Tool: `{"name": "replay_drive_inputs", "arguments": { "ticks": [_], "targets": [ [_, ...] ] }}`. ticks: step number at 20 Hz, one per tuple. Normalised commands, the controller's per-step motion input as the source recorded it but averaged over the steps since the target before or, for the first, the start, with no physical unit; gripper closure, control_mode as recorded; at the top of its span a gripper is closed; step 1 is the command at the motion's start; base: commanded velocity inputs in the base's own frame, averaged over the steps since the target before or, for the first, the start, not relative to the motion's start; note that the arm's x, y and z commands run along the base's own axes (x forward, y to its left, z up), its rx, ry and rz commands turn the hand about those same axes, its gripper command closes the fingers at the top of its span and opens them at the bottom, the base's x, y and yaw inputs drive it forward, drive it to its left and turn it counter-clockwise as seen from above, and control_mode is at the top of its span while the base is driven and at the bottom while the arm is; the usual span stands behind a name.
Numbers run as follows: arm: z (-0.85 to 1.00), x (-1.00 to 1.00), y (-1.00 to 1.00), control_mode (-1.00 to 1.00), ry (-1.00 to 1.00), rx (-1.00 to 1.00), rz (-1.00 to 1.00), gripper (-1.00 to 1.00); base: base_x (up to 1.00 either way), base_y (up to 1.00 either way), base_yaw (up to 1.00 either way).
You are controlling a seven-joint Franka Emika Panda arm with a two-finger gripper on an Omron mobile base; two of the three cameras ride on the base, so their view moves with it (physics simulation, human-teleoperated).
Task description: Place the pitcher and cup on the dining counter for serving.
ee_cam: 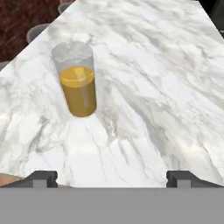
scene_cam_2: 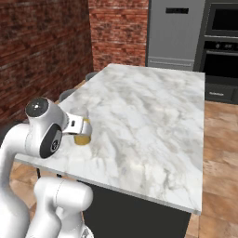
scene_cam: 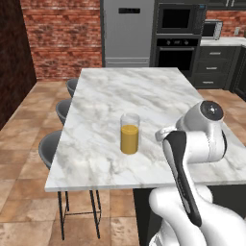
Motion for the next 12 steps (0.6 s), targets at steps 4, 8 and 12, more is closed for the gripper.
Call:
{"name": "replay_drive_inputs", "arguments": {
  "ticks": [4,8,12],
  "targets": [
    [0.43,-0.79,-0.13,-1.00,0.06,0.04,0.01,-1.00,0.00,0.00,0.00],
    [0.12,-0.26,0.00,-1.00,-0.07,0.02,0.00,-1.00,0.00,0.00,0.00],
    [0.00,-0.01,0.00,-1.00,0.00,0.00,0.00,-1.00,0.00,0.00,0.00]
  ]
}}
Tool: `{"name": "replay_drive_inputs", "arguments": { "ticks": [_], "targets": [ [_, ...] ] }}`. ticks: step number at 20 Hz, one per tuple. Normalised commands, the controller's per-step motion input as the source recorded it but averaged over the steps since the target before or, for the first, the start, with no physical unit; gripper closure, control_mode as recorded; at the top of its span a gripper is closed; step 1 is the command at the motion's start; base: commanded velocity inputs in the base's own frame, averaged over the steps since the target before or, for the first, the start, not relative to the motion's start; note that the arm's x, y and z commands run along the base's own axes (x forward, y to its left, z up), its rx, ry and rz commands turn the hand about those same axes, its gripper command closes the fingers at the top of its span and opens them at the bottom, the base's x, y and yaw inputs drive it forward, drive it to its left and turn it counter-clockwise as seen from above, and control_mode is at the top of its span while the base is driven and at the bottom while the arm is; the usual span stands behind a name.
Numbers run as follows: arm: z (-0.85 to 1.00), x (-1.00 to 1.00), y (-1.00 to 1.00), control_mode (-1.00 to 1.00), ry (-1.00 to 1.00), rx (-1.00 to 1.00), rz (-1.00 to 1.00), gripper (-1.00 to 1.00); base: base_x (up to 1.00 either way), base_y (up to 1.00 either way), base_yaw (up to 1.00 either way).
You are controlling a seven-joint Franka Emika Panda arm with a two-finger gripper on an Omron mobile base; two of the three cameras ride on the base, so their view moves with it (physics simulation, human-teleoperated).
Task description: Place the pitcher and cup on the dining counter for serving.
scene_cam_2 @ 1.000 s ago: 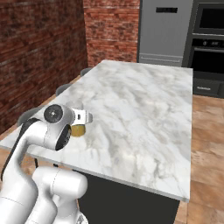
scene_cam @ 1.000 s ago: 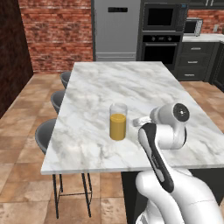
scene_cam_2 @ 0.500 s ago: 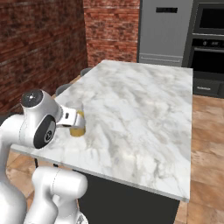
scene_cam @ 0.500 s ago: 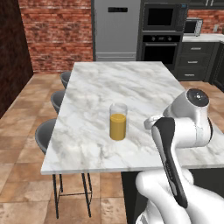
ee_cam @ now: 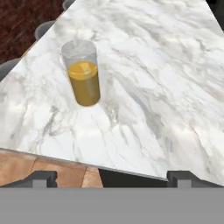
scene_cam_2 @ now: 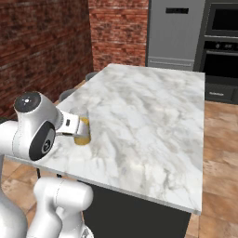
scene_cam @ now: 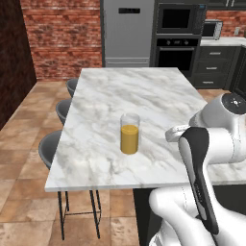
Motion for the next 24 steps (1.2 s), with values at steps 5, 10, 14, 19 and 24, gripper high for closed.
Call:
{"name": "replay_drive_inputs", "arguments": {
  "ticks": [5,10,14,19,24],
  "targets": [
    [0.00,-0.06,0.00,1.00,0.00,0.00,0.00,-1.00,-0.70,0.02,-0.16],
    [0.00,0.00,0.00,1.00,0.00,0.00,0.00,-1.00,-0.88,0.00,-0.71],
    [0.00,0.00,0.00,1.00,0.00,0.00,0.00,-1.00,-0.27,0.00,-0.91],
    [0.00,0.00,0.00,1.00,0.00,0.00,0.00,-1.00,-0.02,0.00,-0.96],
    [0.00,0.00,0.00,1.00,0.00,0.00,0.00,-1.00,0.00,0.00,-0.96]
  ]
}}
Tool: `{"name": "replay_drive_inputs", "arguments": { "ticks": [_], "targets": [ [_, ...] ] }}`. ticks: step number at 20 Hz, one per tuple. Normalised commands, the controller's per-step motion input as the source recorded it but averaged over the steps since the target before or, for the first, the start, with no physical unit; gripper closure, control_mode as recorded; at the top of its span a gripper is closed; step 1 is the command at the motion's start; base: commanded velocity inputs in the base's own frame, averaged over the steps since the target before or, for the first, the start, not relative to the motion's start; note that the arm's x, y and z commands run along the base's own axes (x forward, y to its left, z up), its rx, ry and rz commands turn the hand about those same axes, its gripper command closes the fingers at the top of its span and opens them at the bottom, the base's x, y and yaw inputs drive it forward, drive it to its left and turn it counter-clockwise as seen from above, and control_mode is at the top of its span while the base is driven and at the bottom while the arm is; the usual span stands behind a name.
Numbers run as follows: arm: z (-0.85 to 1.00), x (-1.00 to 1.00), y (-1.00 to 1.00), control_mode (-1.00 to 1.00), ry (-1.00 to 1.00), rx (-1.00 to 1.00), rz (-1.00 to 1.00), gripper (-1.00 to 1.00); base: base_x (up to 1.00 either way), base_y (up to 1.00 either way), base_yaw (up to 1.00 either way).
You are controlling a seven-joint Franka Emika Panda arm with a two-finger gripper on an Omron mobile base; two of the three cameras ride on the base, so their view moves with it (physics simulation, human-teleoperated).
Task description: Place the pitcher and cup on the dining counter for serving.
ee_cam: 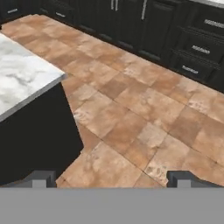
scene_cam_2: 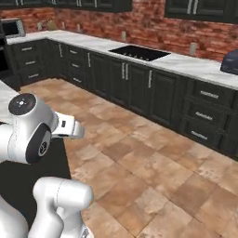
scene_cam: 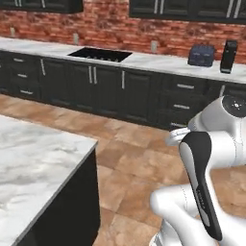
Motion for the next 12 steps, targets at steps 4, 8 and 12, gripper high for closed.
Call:
{"name": "replay_drive_inputs", "arguments": {
  "ticks": [4,8,12],
  "targets": [
    [0.00,0.00,0.00,1.00,0.00,0.00,0.00,-1.00,0.00,0.00,-0.95],
    [0.00,0.00,0.00,1.00,0.00,0.00,0.00,-1.00,0.00,-0.02,-0.93],
    [0.00,0.00,0.00,1.00,0.00,0.00,0.00,-1.00,0.00,-0.07,-0.91]
  ]
}}
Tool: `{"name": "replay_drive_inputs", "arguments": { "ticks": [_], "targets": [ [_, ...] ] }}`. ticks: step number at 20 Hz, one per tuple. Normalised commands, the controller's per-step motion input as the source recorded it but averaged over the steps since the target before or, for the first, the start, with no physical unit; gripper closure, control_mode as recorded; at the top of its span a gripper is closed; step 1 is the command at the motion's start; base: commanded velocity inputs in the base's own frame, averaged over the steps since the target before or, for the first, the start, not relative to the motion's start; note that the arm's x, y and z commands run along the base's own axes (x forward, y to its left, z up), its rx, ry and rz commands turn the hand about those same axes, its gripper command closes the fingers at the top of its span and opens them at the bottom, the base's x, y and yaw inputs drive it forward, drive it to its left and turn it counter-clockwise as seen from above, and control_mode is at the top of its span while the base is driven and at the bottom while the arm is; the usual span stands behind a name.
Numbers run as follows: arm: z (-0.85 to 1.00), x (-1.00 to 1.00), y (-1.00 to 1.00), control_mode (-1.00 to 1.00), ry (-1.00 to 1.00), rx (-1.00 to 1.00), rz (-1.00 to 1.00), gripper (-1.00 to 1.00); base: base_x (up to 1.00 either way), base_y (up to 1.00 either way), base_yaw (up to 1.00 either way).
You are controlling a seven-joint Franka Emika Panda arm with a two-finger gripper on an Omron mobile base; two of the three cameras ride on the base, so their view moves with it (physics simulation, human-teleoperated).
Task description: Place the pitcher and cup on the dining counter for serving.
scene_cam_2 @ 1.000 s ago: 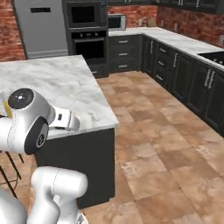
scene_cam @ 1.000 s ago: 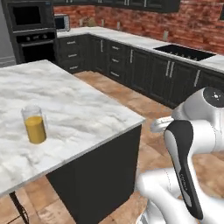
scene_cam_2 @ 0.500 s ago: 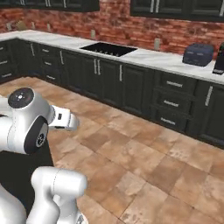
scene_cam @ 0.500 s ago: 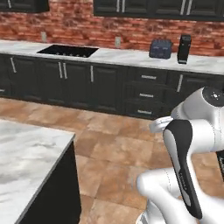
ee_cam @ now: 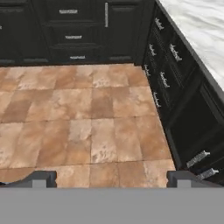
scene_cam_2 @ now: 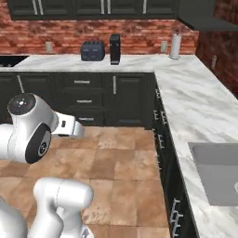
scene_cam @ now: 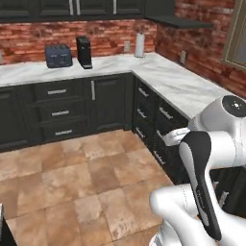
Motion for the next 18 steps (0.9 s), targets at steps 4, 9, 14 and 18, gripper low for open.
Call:
{"name": "replay_drive_inputs", "arguments": {
  "ticks": [4,9,14,18],
  "targets": [
    [0.00,0.00,0.00,1.00,0.00,0.00,0.00,-1.00,0.00,0.00,-0.88],
    [0.00,0.00,0.00,1.00,0.00,0.00,0.00,-1.00,0.00,0.00,-0.90],
    [0.00,0.00,0.00,1.00,0.00,0.00,0.00,-1.00,0.00,-0.04,-0.89],
    [0.00,0.00,0.00,1.00,0.00,0.00,0.00,-1.00,0.00,-0.18,-0.85]
  ]
}}
